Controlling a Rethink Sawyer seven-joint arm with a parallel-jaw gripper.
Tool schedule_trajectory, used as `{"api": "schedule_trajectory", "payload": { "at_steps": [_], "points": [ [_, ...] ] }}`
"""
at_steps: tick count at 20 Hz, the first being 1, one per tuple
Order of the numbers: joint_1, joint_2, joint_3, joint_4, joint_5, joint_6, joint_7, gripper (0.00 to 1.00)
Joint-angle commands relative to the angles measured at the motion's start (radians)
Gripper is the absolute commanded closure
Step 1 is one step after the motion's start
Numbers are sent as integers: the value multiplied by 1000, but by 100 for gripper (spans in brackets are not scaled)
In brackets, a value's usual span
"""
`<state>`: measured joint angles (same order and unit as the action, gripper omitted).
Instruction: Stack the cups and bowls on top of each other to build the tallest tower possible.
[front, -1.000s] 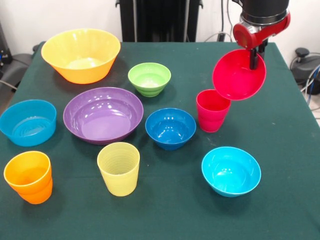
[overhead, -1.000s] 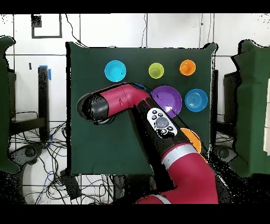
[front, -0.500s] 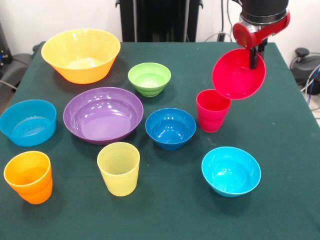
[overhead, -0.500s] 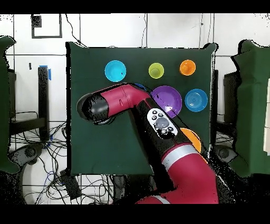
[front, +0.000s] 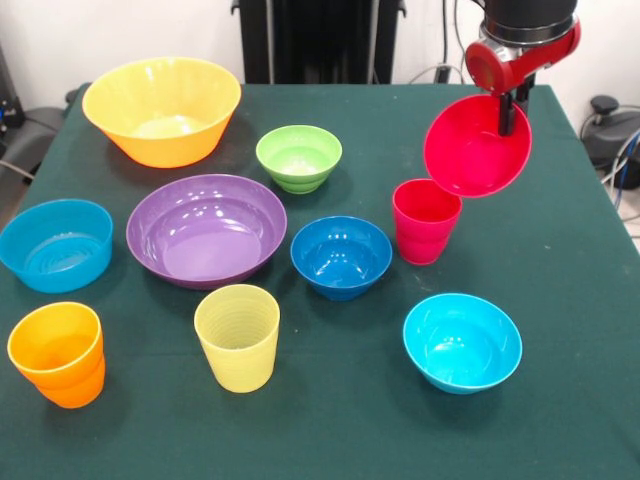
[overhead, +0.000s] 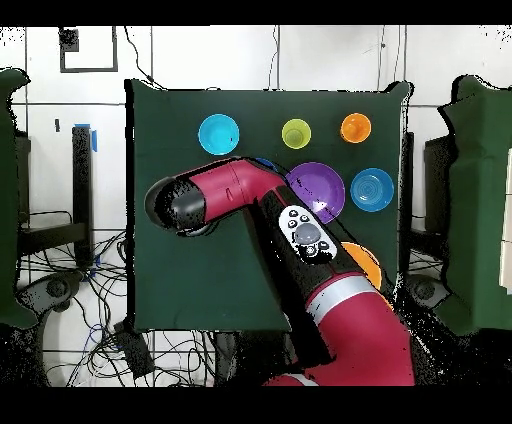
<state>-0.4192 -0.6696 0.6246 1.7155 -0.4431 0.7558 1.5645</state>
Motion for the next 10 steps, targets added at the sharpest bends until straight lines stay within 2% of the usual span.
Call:
{"api": "schedule_trajectory", "payload": {
  "at_steps": [1, 10],
  "points": [
    [6, 12, -20, 47, -61, -30, -16, 100],
    [9, 24, -24, 38, -70, -37, -18, 100]
  ]
}}
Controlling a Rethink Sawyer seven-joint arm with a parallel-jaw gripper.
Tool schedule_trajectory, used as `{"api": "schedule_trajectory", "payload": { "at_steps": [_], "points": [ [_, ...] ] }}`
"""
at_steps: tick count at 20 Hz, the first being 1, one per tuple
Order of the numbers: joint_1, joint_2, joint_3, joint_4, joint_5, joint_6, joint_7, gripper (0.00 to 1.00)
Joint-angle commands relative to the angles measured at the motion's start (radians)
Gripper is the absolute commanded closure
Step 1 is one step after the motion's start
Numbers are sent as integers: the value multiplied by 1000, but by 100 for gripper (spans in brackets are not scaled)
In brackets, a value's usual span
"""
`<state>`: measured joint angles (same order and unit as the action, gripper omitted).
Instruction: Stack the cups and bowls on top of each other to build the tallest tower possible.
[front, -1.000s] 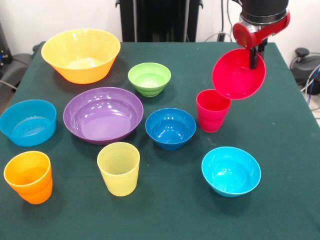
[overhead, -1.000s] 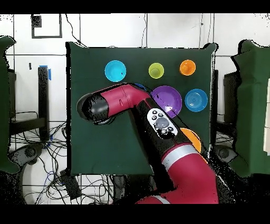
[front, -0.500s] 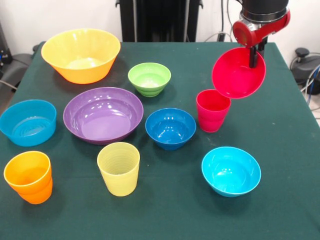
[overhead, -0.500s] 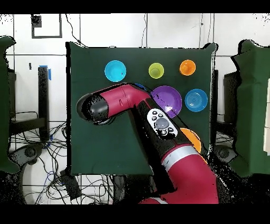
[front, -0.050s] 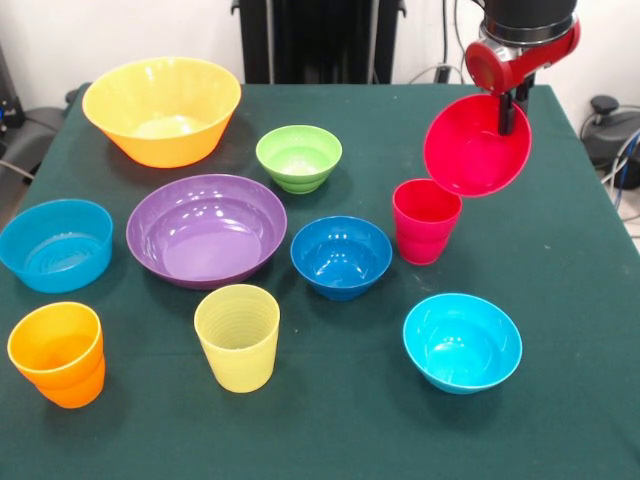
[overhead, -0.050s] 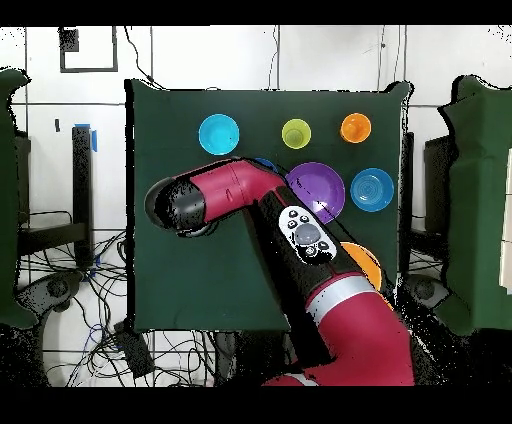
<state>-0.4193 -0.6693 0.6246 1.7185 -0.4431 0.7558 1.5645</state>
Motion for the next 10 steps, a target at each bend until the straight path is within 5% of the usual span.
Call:
{"api": "schedule_trajectory", "payload": {
  "at_steps": [1, 10],
  "points": [
    [9, 26, -24, 33, -70, -37, -18, 100],
    [8, 28, -24, 34, -73, -43, -19, 100]
  ]
}}
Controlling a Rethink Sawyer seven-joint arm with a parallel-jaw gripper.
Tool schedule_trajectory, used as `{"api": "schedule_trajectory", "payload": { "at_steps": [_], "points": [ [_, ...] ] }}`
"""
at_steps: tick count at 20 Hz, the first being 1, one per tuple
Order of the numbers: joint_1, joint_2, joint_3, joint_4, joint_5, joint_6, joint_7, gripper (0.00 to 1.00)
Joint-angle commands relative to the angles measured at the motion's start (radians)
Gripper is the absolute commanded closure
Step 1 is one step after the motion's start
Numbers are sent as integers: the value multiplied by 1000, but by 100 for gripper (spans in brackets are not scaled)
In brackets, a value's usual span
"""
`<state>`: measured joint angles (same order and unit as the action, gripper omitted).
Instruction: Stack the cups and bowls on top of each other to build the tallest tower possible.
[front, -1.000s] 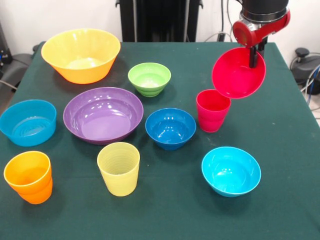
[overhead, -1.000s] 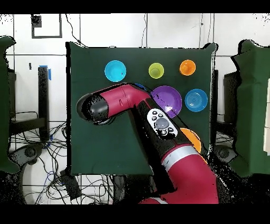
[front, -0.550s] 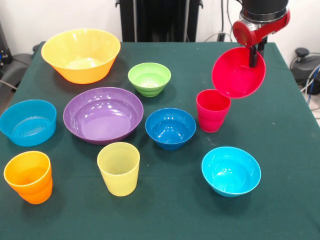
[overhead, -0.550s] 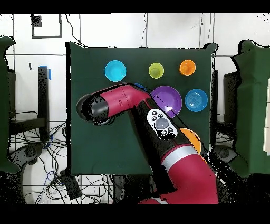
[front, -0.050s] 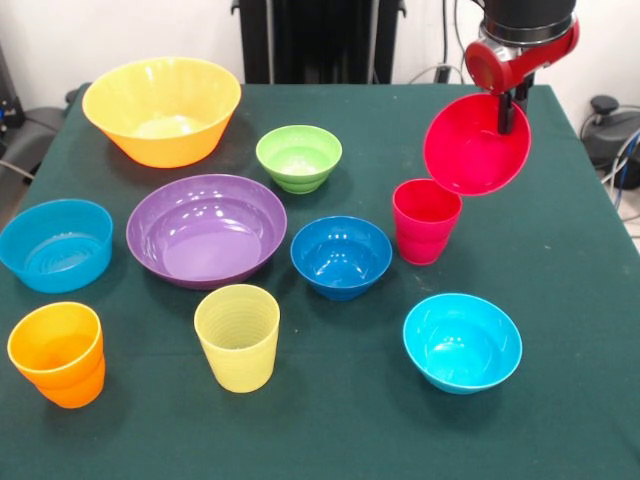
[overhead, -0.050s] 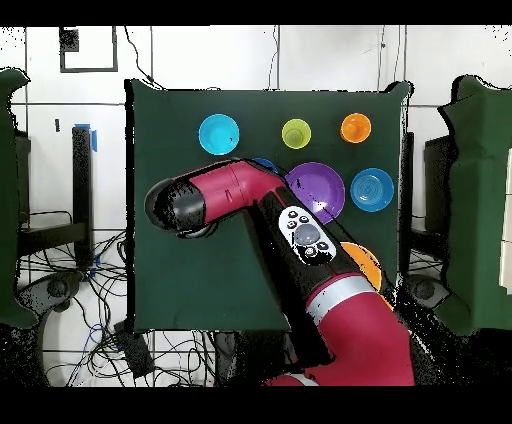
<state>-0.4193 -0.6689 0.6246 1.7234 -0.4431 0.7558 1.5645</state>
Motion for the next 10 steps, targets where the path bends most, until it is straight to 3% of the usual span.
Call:
{"api": "schedule_trajectory", "payload": {
  "at_steps": [1, 10],
  "points": [
    [8, 26, -24, 29, -73, -42, -19, 100],
    [12, 28, -27, 28, -74, -45, -14, 100]
  ]
}}
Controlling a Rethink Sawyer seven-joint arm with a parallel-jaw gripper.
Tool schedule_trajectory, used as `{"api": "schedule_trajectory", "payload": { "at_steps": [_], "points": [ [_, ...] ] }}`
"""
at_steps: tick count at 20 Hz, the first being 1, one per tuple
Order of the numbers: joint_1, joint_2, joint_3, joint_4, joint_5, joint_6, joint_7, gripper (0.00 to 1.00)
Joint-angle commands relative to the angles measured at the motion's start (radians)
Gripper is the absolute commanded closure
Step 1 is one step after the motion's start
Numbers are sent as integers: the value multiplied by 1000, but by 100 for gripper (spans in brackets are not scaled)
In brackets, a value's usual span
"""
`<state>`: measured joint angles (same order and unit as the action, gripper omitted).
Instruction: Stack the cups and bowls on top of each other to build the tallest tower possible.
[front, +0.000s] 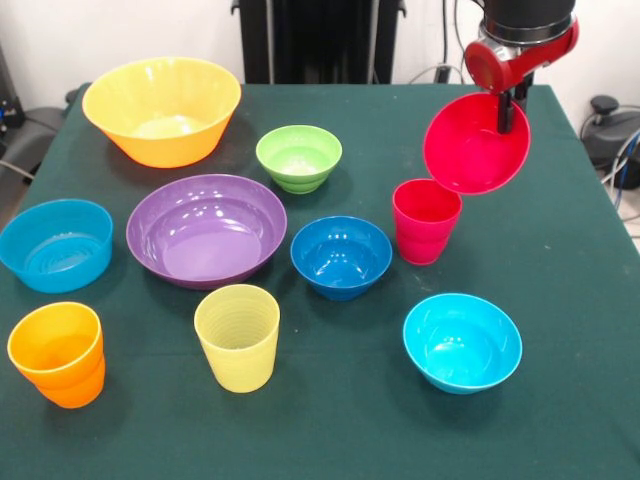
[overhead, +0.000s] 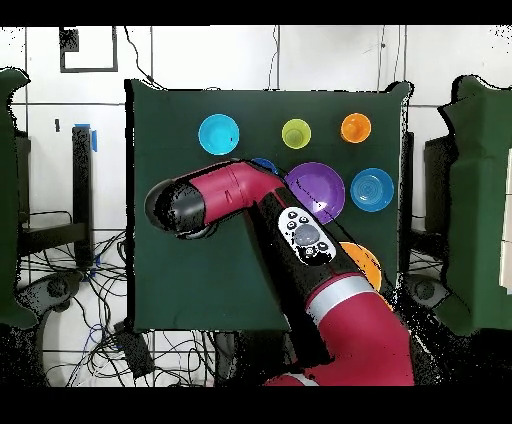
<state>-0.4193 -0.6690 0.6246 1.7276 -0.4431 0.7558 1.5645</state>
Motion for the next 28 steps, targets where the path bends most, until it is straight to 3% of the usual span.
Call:
{"api": "schedule_trajectory", "payload": {
  "at_steps": [1, 13, 28],
  "points": [
    [14, 32, -28, 23, -76, -48, -11, 100],
    [4, -64, -9, 70, -30, 19, -15, 100],
    [20, -50, -29, 107, -52, -55, 34, 100]
  ]
}}
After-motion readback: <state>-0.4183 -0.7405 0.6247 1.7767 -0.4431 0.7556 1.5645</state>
